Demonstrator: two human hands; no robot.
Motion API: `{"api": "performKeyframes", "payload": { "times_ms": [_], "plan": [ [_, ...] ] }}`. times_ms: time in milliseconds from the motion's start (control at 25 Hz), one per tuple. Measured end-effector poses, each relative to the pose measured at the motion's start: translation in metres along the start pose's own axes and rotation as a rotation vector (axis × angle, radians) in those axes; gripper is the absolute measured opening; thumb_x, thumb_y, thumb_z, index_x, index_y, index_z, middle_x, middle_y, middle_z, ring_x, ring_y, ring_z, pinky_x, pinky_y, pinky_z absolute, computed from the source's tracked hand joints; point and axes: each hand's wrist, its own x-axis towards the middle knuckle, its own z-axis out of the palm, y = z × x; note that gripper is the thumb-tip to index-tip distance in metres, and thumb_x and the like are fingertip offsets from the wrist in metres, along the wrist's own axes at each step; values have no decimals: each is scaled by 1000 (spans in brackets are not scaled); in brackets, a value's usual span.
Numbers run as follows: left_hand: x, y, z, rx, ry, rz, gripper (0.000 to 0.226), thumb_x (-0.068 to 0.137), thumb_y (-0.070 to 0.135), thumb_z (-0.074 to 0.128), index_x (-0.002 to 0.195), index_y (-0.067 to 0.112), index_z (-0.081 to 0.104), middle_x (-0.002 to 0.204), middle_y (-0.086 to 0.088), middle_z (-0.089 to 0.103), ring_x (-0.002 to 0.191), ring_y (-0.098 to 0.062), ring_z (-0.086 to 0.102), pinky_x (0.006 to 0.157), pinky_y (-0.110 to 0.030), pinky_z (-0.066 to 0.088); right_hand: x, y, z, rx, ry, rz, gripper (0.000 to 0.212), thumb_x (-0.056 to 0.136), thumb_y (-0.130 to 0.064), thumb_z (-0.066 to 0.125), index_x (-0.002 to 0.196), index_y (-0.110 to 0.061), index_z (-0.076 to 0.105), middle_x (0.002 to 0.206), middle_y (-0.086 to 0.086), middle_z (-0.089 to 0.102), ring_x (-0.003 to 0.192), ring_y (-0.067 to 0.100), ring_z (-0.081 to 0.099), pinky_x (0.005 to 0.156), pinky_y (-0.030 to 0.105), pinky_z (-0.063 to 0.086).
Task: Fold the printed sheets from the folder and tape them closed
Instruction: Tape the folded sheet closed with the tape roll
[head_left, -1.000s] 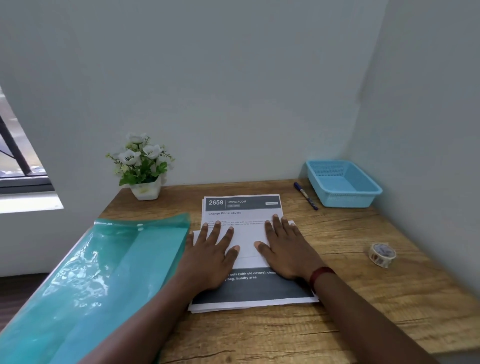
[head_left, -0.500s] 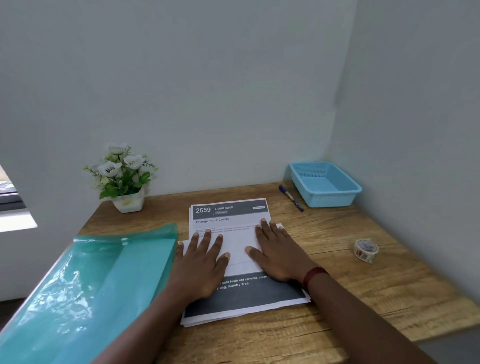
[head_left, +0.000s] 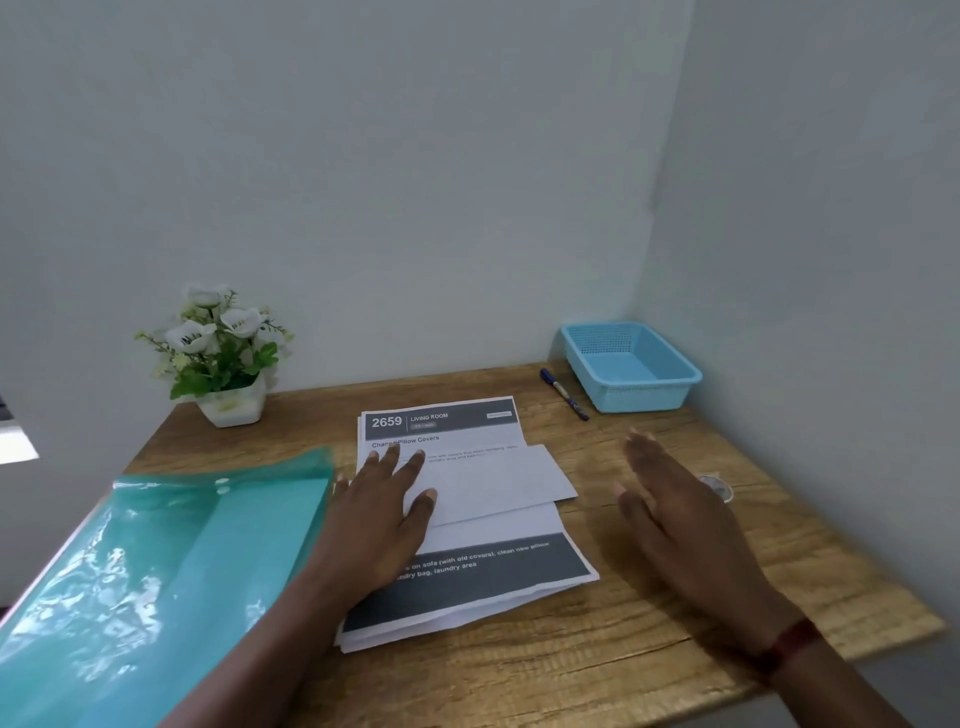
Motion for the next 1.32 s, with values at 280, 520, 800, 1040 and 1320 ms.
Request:
{"api": "performKeyframes", "payload": {
  "times_ms": [280, 520, 800, 1040, 1320],
  "plan": [
    [-7, 32, -28, -194, 162, 163, 38, 97, 40, 50, 132, 28, 57, 141, 7, 54, 129, -14, 49, 105, -31, 37, -22, 57, -39, -129, 221, 7, 39, 85, -38, 50, 105, -13, 72, 113, 3, 70, 109, 20, 64, 90, 21, 39],
    [5, 143, -35, -60, -111, 575, 39, 97, 48, 46, 128, 29, 60, 124, 10, 65, 111, -8, 58, 94, -33, 48, -39, 65, -37, 40, 406, 176, 33, 79, -29, 42, 87, -13, 70, 89, 0, 67, 78, 12, 60, 73, 15, 39],
    [68, 225, 37, -20, -176, 644, 30, 88, 24, 65, 117, 20, 70, 110, -1, 71, 101, -18, 62, 85, -38, 52, -48, 71, -32, 249, 528, 368, 28, 76, 16, 60, 84, -8, 71, 82, 1, 69, 76, 14, 64, 74, -4, 38],
    [76, 231, 63, -8, -176, 616, 30, 87, 23, 66, 116, 25, 70, 106, -1, 70, 94, -18, 60, 75, -34, 50, -48, 74, -30, 323, 525, 382, 27, 78, 14, 60, 84, -9, 72, 82, -1, 71, 78, 12, 66, 74, -2, 42],
    [72, 232, 66, -27, -115, 624, 22, 90, 31, 64, 109, 23, 72, 100, -1, 58, 87, -16, 53, 68, -31, 43, -48, 73, -29, 325, 490, 342, 30, 79, 13, 61, 86, -14, 71, 82, -3, 68, 80, 11, 65, 73, 7, 45]
  ]
}}
